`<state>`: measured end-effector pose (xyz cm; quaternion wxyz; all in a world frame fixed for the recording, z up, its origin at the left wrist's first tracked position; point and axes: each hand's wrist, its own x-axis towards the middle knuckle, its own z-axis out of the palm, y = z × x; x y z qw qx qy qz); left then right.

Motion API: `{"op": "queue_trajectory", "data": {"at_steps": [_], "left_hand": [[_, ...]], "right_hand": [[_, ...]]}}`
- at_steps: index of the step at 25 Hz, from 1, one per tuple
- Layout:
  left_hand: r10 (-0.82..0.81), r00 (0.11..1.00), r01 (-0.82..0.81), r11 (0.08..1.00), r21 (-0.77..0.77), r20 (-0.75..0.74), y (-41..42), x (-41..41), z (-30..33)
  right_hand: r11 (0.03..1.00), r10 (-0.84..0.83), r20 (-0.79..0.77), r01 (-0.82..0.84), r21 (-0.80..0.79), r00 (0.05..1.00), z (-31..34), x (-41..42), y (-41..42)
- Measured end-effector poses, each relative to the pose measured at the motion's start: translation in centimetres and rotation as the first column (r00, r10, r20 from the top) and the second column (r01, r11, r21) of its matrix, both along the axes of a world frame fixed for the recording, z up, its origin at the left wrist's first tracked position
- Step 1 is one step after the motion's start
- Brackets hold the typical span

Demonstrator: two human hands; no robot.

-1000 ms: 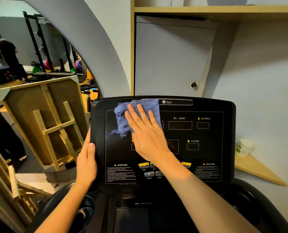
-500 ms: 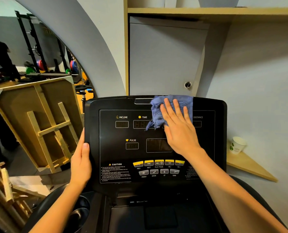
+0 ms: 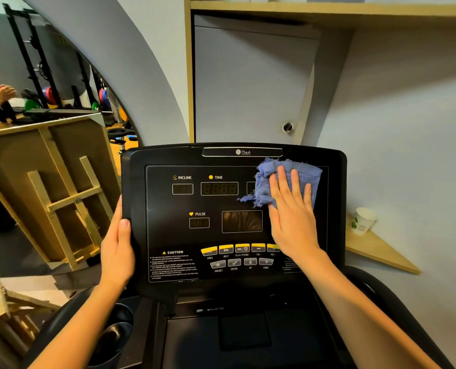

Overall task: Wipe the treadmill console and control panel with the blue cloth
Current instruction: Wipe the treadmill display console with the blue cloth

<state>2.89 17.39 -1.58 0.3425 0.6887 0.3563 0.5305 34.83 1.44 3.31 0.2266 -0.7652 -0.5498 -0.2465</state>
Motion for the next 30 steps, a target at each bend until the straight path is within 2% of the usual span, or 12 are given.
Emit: {"op": "queue_trajectory", "data": {"at_steps": [6, 14, 23, 30], "left_hand": [[-0.014, 1.000, 0.014, 1.000, 0.019, -0.003, -0.3, 0.0, 0.1], [-0.003, 1.000, 0.003, 1.000, 0.008, -0.003, -0.1, 0.0, 0.0], [-0.023, 0.999, 0.023, 0.999, 0.029, 0.021, 0.1, 0.0, -0.1], [-0.030, 0.999, 0.030, 0.999, 0.023, 0.022, 0.2, -0.1, -0.3]], "right_hand": [[0.998, -0.031, -0.006, 0.030, -0.048, 1.000, -3.4, -0.9, -2.0], [0.994, 0.008, 0.053, -0.002, -0.107, 0.999, -8.6, -2.9, -5.1], [0.996, 0.028, -0.035, -0.031, -0.089, 0.999, -9.2, -5.4, -4.9], [0.988, 0.132, 0.037, -0.128, -0.091, 0.991, -9.2, -10.3, -2.5]]}}
